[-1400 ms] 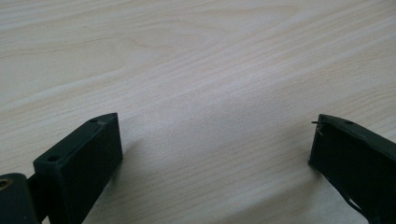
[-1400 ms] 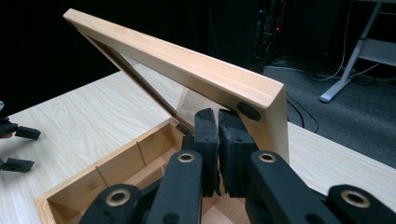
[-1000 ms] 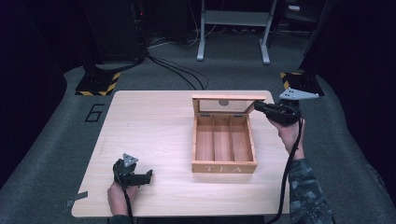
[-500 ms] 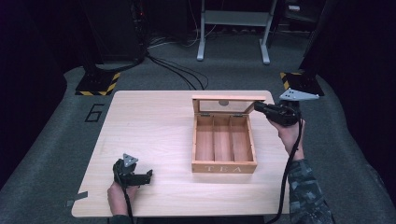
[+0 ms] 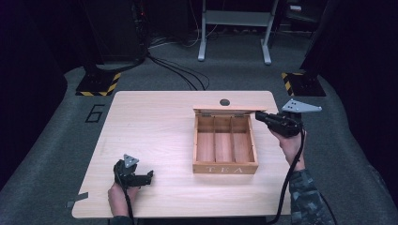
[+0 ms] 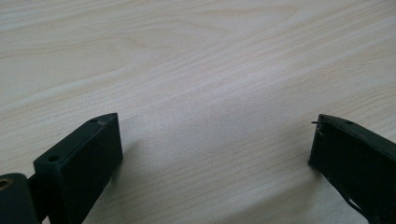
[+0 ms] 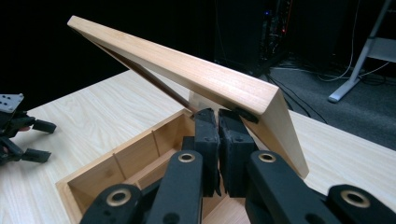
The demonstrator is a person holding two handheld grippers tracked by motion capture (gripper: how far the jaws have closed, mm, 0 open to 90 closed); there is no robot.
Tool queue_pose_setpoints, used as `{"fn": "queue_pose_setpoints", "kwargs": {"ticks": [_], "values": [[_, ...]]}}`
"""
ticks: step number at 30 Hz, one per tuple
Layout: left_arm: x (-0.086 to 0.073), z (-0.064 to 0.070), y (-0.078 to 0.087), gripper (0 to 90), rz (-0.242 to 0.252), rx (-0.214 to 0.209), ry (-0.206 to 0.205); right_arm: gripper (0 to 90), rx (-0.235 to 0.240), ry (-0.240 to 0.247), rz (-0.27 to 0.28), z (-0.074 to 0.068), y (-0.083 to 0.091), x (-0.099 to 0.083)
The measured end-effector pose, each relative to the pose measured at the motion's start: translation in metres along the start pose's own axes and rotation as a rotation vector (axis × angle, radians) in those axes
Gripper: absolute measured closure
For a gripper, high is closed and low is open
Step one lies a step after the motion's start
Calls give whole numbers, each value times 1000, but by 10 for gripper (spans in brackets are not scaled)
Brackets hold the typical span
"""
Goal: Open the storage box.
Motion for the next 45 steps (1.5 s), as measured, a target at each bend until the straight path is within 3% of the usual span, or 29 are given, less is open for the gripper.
{"fn": "queue_pose_setpoints", "kwargs": {"ticks": [17, 18, 26, 34, 38, 45], "values": [[0, 0, 0, 21, -2, -3, 1, 876, 37, -8, -12, -16, 13, -49], [0, 0, 0, 21, -2, -2, 1, 877, 38, -14, -19, -18, 14, -59], [0, 0, 0, 21, -1, -3, 2, 887, 41, -20, -32, -23, 16, -91], [0, 0, 0, 22, -2, -2, 2, 890, 36, -34, -61, -24, 15, -116], [0, 0, 0, 22, -2, -3, 2, 887, 11, -57, -77, -17, 16, -132], [0, 0, 0, 21, -2, -2, 2, 887, 18, -61, -106, -16, 11, -148]]}}
Point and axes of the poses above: each handheld gripper's, and its own axes: y roughly backward along the jaws, x roughly out of its top, z roughly to its right, the point moved 9 cm from there along -y, roughly forward along the jaws, and after that the axes turned 9 degrees about -y, right-handed, at the moved point
